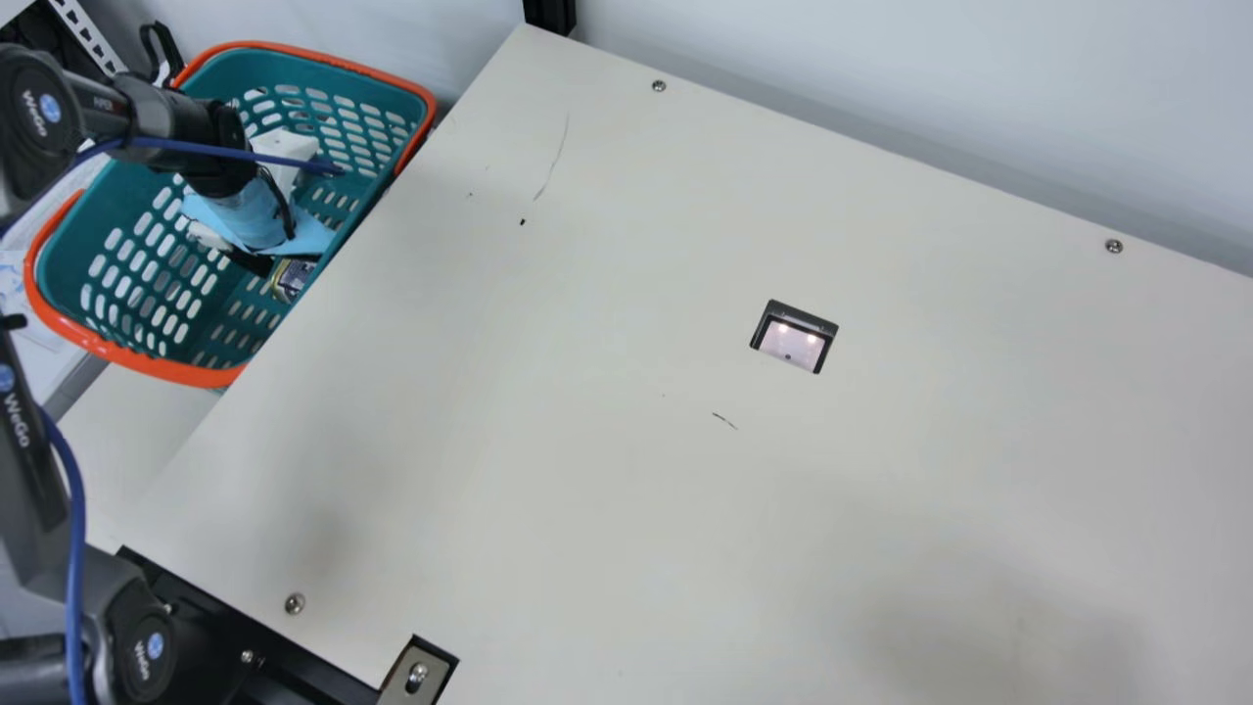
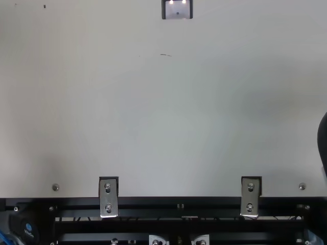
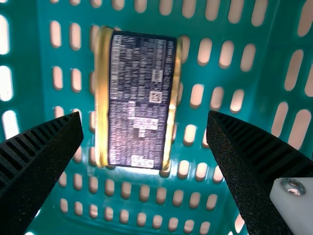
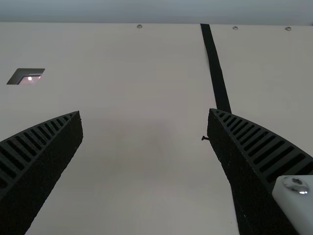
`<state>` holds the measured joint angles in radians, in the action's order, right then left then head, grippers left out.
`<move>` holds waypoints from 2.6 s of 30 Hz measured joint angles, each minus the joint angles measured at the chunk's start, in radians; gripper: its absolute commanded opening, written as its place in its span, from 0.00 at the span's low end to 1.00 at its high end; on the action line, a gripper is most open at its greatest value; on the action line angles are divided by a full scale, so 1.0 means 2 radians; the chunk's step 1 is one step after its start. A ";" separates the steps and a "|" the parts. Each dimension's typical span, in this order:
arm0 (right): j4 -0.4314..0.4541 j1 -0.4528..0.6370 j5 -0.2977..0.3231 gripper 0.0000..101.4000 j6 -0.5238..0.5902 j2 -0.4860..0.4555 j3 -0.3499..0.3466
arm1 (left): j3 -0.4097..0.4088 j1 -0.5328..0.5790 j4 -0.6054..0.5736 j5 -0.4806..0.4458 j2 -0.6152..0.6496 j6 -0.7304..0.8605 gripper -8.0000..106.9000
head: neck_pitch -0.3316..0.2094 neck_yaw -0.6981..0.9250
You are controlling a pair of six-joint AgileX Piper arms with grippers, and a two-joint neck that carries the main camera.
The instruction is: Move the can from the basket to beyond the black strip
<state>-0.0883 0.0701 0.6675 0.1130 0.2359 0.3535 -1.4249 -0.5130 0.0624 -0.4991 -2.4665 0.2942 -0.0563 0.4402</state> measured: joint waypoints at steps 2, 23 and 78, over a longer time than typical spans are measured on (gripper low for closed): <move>0.000 0.000 0.000 1.00 0.000 0.000 0.000 | -0.003 0.001 -0.004 0.000 -0.002 0.001 0.85 | 0.000 0.000; 0.000 0.000 0.000 1.00 0.000 0.000 0.000 | -0.044 -0.008 -0.003 -0.005 -0.030 -0.015 0.16 | 0.000 0.000; 0.000 0.000 0.000 1.00 0.000 0.000 0.000 | 0.255 0.084 -0.036 0.045 0.573 -0.192 0.16 | 0.000 0.000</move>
<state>-0.0883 0.0701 0.6675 0.1130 0.2359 0.3535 -0.9151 -0.3459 -0.0089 -0.4081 -1.3196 -0.0892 -0.0563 0.4402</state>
